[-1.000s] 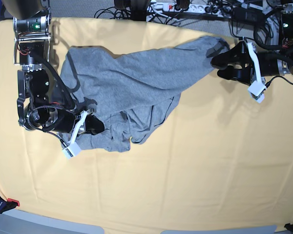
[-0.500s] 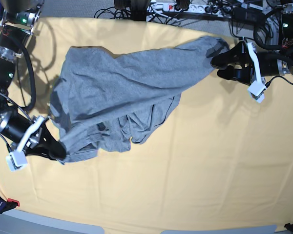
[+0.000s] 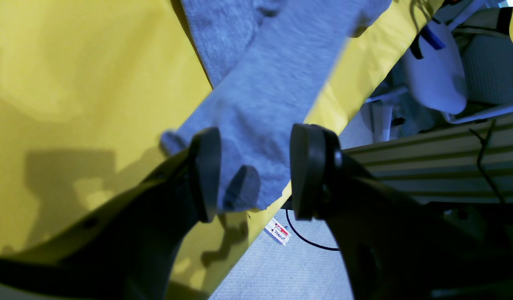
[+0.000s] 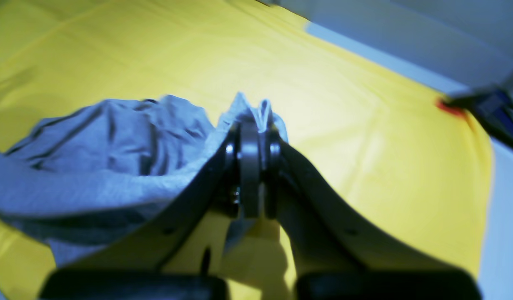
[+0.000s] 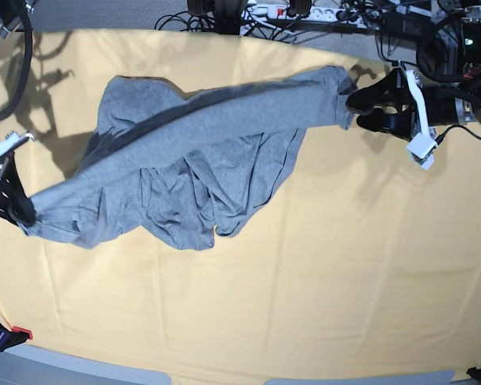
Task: Layout the t-shirt on the table in an organized manner, then fold the t-shirt properly
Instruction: 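Drag the grasped shirt end outward with the right gripper, spreading it, then pull the shirt taut between grippers, then release with the left gripper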
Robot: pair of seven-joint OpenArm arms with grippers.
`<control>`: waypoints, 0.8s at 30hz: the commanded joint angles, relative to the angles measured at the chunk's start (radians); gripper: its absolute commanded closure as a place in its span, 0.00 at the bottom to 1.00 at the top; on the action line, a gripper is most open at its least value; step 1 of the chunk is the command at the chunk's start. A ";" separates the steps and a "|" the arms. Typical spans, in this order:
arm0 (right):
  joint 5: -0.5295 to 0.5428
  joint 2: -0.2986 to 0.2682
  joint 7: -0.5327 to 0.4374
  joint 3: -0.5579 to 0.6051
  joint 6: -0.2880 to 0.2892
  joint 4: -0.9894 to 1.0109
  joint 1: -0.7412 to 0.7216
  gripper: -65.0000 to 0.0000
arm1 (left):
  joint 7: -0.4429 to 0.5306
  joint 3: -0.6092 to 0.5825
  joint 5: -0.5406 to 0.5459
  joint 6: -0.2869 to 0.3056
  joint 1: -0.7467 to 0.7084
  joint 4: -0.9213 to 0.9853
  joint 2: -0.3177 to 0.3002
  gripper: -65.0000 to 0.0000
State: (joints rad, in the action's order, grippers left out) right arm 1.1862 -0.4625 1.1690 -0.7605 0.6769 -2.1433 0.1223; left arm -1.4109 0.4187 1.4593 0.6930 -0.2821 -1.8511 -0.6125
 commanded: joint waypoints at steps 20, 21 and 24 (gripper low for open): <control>-0.026 -0.004 -0.005 -0.097 0.014 -0.154 0.118 1.00 | 0.015 0.008 0.024 0.005 0.005 -0.013 -0.021 0.41; -0.041 -0.005 -0.007 -0.102 0.015 -0.154 0.119 1.00 | 0.015 0.008 0.024 0.005 0.010 -0.015 -0.024 0.36; -0.038 -0.006 -0.023 -0.128 0.014 -0.151 0.119 1.00 | 0.016 0.027 0.023 0.005 0.019 -0.016 -0.019 0.34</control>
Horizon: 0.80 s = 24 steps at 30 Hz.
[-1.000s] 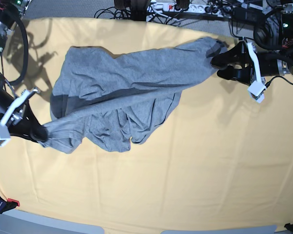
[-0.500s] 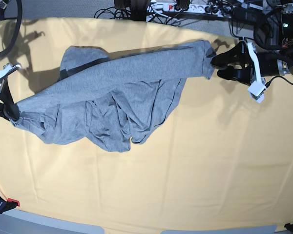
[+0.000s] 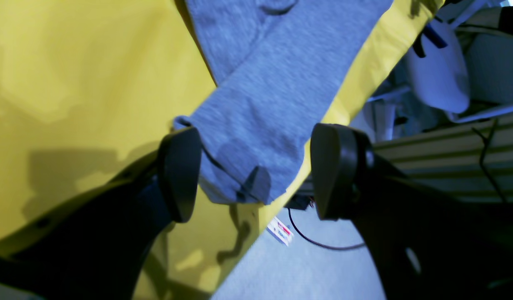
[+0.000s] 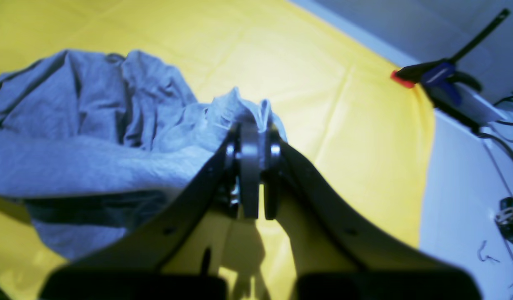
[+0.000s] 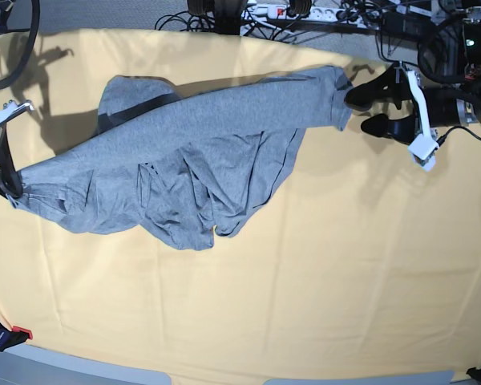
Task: Layout the t-shirt on the table in an organized manner, then fold the t-shirt properly
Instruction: 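Pull the shirt taut between grippers, then release with the left gripper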
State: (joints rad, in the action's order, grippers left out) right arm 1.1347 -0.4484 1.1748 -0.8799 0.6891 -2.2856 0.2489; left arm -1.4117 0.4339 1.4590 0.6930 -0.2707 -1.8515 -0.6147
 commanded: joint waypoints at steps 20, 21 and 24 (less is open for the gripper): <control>-0.018 -0.019 -0.033 -0.066 -0.005 -0.007 0.026 1.00 | 0.015 -0.081 -0.021 0.005 0.005 -0.015 -0.014 0.34; -0.017 -0.019 -0.033 -0.066 -0.005 -0.007 0.029 1.00 | 0.015 -0.100 -0.047 0.005 0.005 -0.015 -0.014 0.34; -0.017 -0.019 -0.033 -0.066 -0.005 -0.007 0.029 1.00 | 0.048 -0.168 -0.127 0.005 0.005 -0.015 -0.014 0.34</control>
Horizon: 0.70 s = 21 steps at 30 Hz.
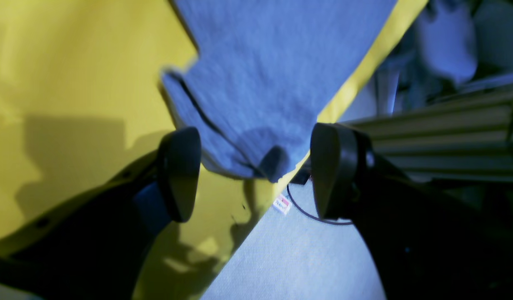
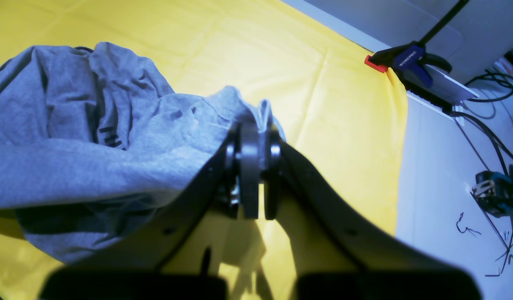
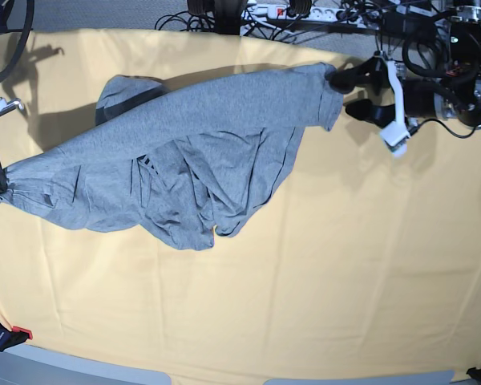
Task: Layout the t-shirt on the table in an organized manner, then fold the t-shirt properly
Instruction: 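Pull the shirt taut between grippers, then release with the left gripper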
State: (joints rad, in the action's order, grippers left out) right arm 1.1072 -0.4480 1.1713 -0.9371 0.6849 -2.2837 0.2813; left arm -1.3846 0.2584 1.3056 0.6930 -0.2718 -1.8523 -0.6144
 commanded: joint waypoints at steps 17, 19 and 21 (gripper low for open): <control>-0.029 -0.020 -0.031 -0.008 -0.001 -0.009 -0.003 1.00 | 0.034 -0.021 0.151 0.005 0.085 -0.119 -0.018 1.00; -0.035 -0.020 -0.038 -0.008 -0.008 -0.006 -0.001 1.00 | -0.009 0.024 0.178 0.005 0.084 -0.153 -0.018 1.00; -0.035 -0.020 -0.038 -0.008 -0.008 -0.004 0.000 1.00 | -0.012 0.064 0.178 0.005 0.084 -0.174 -0.018 1.00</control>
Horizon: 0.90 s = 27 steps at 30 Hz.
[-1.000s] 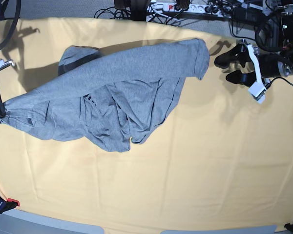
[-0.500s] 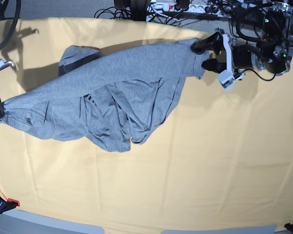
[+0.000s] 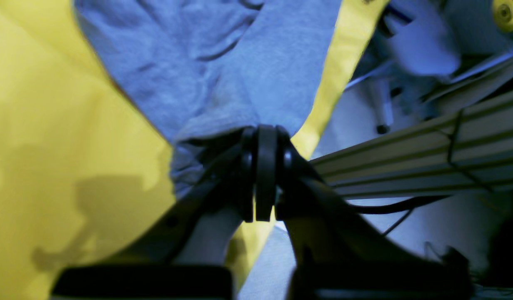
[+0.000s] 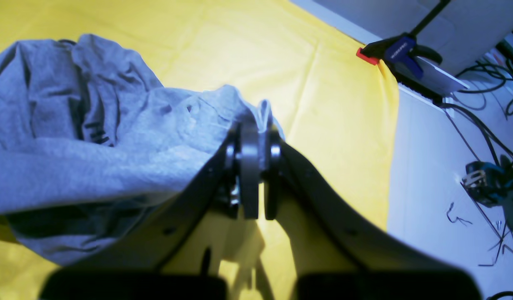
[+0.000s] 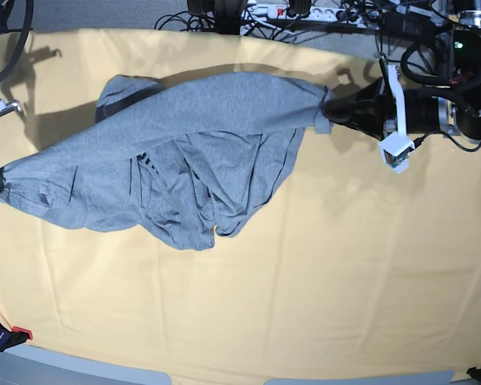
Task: Layout the t-shirt on the table in an organized manner, then fold the t-shirt properly
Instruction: 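Pull the shirt taut between grippers, then release with the left gripper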
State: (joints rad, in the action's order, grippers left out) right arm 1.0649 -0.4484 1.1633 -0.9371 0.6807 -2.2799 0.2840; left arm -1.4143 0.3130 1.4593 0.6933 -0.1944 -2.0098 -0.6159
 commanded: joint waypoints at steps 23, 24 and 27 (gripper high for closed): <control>-0.109 -0.017 -0.037 -0.235 -0.157 -0.009 0.169 1.00 | 0.018 0.256 0.024 0.005 -0.209 -0.311 -0.166 1.00; -0.094 -0.017 -0.025 -0.251 -0.150 -0.009 0.187 1.00 | 0.018 0.256 0.024 0.005 -0.229 -0.336 -0.182 1.00; -0.058 -0.017 0.002 -0.288 -0.121 -0.009 0.245 1.00 | 0.018 0.256 0.024 0.005 -0.275 -0.346 -0.217 1.00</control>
State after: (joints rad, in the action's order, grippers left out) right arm 1.0046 -0.4458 1.1896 -1.2144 0.5602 -2.2784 0.5266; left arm -1.4044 0.5583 1.4761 0.6933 -0.4717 -2.3489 -0.8131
